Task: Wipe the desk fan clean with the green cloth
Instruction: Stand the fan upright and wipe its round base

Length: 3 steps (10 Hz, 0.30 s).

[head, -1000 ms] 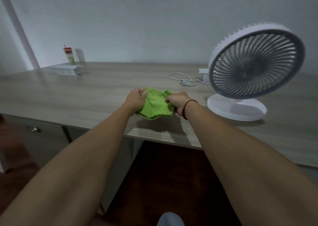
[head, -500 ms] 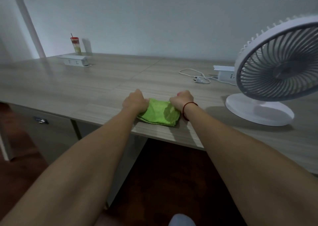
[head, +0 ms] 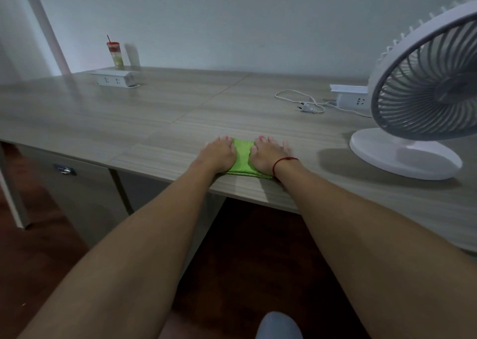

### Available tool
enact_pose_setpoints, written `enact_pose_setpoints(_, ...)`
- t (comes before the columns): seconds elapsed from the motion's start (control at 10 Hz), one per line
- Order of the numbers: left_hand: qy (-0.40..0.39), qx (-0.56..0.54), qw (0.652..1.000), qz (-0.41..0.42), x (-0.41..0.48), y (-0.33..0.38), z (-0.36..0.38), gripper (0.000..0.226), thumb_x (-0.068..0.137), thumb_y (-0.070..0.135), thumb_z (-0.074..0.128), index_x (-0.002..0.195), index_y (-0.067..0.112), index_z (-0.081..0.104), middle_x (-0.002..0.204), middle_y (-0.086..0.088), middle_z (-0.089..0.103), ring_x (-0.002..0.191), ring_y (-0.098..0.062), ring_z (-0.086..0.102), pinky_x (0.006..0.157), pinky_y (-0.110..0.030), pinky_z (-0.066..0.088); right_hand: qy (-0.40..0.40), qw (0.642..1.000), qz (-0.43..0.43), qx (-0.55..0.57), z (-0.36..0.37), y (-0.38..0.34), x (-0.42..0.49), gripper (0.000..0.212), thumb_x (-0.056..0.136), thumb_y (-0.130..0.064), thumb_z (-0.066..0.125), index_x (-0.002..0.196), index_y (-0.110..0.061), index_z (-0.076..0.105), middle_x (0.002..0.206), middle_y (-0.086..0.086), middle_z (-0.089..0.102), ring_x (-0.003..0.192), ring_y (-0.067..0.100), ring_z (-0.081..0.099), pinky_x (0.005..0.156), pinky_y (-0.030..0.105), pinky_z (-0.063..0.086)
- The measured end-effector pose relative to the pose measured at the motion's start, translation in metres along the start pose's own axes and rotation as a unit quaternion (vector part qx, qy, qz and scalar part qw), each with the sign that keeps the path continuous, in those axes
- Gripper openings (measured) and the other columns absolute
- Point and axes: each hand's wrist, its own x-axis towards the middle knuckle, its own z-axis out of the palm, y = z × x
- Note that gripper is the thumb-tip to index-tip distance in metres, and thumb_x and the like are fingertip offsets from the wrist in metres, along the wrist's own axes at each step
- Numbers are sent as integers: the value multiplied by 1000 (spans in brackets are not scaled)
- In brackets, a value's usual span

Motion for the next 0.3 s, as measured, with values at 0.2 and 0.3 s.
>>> enact_pose_setpoints(0.2, -39, 25, 999, -13, 0, 3, -7, 50, 103, 22, 24, 148, 1, 30, 158, -16, 28, 148, -31, 23, 120, -44, 20, -18, 1000, -1, -4, -7, -1, -4, 57, 100, -34, 17, 151, -9, 22, 163, 2, 13, 151, 19, 8, 121, 47, 0)
enact_pose_setpoints(0.3, -9, -5, 1000, -26, -7, 14, -21, 55, 102, 33, 31, 149, 6, 30, 157, -16, 31, 145, -30, 30, 119, -43, 25, 35, 999, 20, 21, -19, 1, -13, 56, 100, -38, 23, 143, -7, 40, 157, 11, 30, 147, 25, 23, 120, 46, 4)
